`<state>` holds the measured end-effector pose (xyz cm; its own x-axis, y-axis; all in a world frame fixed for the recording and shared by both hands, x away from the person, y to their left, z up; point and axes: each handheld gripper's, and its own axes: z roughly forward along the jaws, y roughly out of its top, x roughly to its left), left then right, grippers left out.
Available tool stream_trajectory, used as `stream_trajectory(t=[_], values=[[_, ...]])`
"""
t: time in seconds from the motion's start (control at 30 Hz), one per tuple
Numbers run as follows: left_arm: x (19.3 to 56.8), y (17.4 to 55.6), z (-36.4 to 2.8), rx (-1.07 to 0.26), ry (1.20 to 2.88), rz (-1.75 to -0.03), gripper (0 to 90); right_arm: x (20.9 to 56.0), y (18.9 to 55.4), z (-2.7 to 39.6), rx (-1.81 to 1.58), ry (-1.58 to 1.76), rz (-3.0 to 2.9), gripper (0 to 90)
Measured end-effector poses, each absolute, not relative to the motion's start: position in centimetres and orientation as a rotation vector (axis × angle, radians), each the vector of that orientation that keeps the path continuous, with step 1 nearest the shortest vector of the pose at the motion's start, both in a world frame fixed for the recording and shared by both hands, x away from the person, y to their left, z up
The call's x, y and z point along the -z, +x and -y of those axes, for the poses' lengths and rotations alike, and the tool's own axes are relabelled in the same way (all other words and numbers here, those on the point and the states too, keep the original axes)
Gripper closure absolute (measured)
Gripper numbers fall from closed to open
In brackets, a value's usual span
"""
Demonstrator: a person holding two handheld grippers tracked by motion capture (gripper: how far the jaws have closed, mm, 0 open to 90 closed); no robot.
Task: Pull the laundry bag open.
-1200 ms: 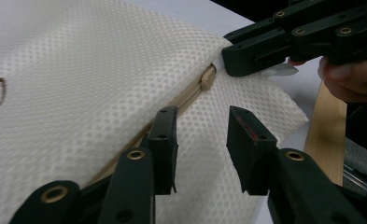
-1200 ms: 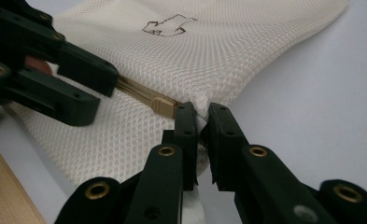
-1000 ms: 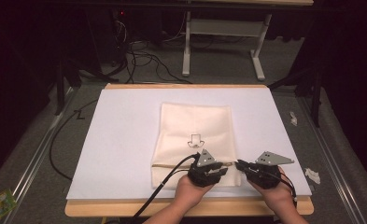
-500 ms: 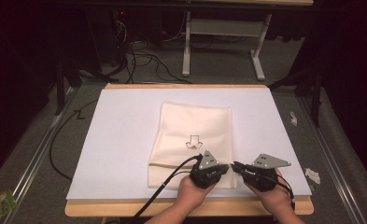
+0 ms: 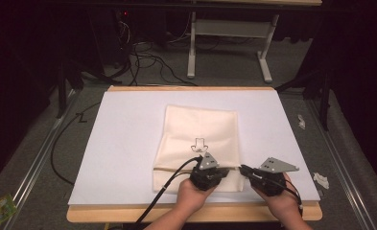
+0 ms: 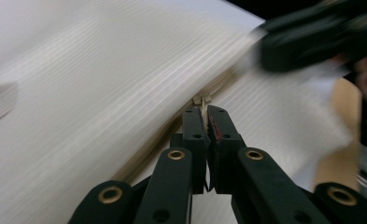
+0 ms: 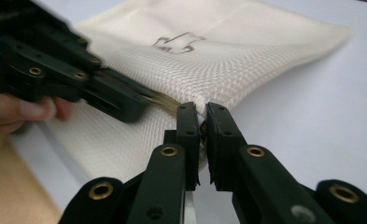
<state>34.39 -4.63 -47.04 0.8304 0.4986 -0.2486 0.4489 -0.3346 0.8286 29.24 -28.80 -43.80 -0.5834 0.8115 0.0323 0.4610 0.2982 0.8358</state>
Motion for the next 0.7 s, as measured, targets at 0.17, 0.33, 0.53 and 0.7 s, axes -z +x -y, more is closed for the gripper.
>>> stream_trajectory(t=[0.17,0.33,0.53,0.7], values=[[47.5,36.4,-0.2,-0.088,1.963,-0.869,87.7,43.8,29.7,32.2,-1.224,1.248,-2.085,85.6],[45.9,36.7,-7.6,-0.212,2.018,-0.982,87.7,44.3,30.4,35.6,-1.172,1.368,-1.993,85.7],[46.3,35.3,-10.8,-0.198,2.048,-0.978,87.6,44.6,30.6,34.0,-1.119,1.297,-2.068,85.0],[45.9,35.3,-11.4,-0.18,2.03,-0.936,87.3,44.7,30.6,33.8,-1.131,1.314,-2.067,83.6]])
